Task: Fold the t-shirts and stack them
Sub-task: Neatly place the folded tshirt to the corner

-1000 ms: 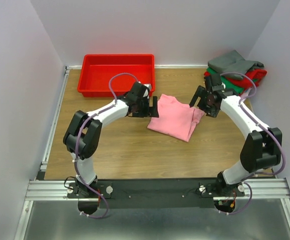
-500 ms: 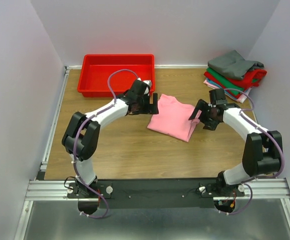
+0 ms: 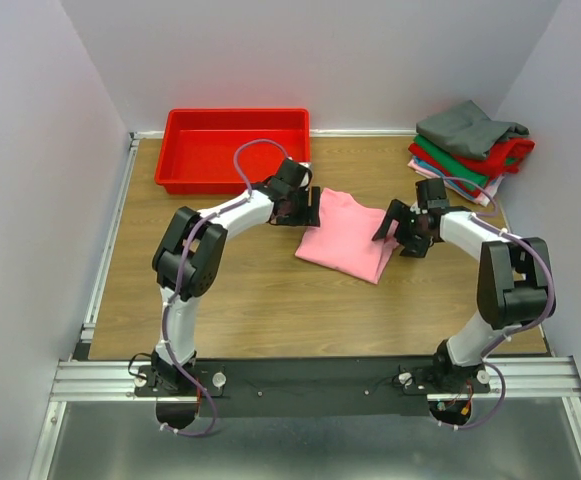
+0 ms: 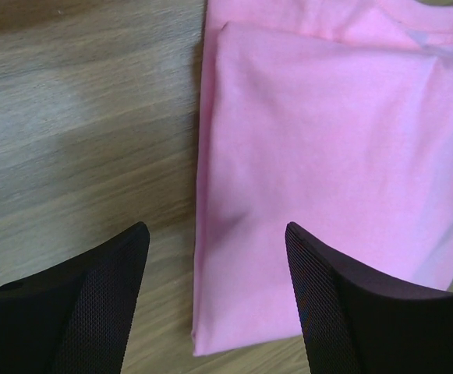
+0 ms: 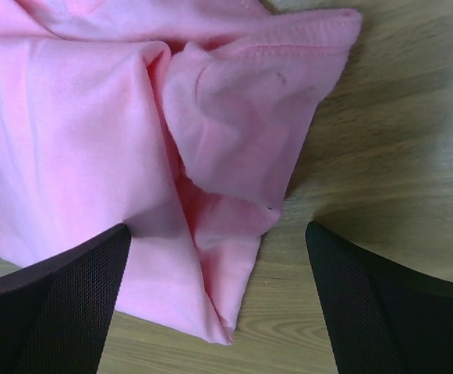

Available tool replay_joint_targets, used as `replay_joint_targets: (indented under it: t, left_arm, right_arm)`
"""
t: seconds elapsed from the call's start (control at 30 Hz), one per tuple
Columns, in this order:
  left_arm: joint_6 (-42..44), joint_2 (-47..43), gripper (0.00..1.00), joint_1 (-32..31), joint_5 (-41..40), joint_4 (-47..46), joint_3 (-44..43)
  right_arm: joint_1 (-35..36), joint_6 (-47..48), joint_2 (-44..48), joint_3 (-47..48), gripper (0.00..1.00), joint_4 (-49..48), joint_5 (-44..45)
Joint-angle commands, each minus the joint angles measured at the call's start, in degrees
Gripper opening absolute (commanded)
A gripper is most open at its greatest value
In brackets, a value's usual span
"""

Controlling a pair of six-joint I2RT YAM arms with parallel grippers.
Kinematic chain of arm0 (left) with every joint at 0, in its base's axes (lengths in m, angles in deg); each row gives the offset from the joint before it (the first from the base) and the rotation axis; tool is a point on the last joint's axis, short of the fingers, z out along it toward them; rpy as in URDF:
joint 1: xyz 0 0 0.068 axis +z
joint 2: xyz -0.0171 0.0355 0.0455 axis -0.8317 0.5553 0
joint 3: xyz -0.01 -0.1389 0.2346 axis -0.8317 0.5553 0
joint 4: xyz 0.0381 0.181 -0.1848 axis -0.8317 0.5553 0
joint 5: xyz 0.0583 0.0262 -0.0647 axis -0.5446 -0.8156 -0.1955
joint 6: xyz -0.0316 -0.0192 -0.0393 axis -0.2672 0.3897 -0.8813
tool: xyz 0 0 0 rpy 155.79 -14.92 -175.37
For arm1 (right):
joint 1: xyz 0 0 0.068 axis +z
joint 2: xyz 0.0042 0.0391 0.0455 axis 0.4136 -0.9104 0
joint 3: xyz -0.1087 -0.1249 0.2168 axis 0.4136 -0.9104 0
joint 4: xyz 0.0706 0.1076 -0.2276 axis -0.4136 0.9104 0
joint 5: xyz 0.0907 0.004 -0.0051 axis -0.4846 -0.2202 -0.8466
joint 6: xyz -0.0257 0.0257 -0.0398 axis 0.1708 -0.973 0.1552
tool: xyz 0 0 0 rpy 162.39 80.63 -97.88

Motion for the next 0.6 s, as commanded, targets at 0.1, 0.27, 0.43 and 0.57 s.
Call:
replay_joint_targets:
  t: [0.1, 0.27, 0.43, 0.57]
  left_arm:
    - [0.3, 2.9, 0.73, -0.6, 0.6, 0.2, -2.6]
    - [0.3, 4.5, 0.67, -1.1, 1.7, 0.0, -2.5]
    - [-0.4, 5.4, 0.67, -2.1, 3.5, -1.2, -2.5]
    - [-1.3, 6.1, 0.66, -2.9, 4.8, -2.1, -2.8]
  right_arm:
    - [-0.6, 3.5, -4.1, 1.4, 0.98, -4.2, -8.1]
    - [-0.4, 3.6, -7.0, 2.1, 0.94, -6.0, -12.4]
    - [0.3, 3.5, -9.8, 3.8, 0.92, -6.6, -13.9]
    - [1.8, 3.2, -11.6, 4.9, 0.87, -7.0, -14.5]
